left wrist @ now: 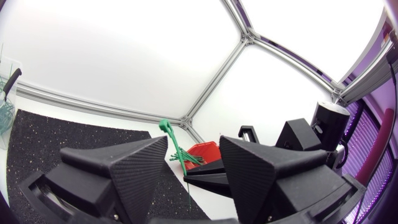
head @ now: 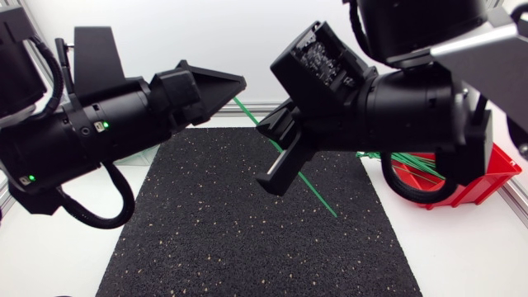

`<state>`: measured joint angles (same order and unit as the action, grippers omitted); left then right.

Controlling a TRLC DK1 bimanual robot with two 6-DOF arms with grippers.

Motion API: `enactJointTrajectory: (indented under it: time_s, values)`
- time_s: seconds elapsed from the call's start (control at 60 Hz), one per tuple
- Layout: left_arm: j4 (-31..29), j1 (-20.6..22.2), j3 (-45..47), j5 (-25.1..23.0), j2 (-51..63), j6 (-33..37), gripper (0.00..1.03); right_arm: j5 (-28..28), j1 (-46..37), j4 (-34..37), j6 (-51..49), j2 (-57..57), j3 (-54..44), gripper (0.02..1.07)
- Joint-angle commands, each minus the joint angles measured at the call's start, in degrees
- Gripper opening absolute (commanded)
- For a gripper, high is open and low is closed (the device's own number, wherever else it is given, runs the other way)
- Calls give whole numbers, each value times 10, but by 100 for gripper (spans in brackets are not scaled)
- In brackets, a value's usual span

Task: Take a green cable tie from the red box, thread the tail through the head to close it, then place it in the transparent bin on the left.

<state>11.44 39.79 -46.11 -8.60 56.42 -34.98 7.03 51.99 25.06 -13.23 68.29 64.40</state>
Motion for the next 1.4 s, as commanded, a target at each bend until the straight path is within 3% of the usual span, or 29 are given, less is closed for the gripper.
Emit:
enactJointTrajectory:
  time_s: [0.0,0.383,0.567,0.917,1.383]
  values:
    - [10,7,-7,4,10,-18,55,-4,-3,-5,13,8,15,8]
    - [25,11,-2,24,17,-26,42,-9,-6,-9,17,8,15,8]
    - [26,11,-1,24,17,-30,42,-9,-6,-12,19,8,15,8]
    - [31,11,4,35,15,-33,24,-9,-7,-12,22,5,13,8]
    - [42,11,8,46,17,-33,13,-10,-7,-12,23,4,13,8]
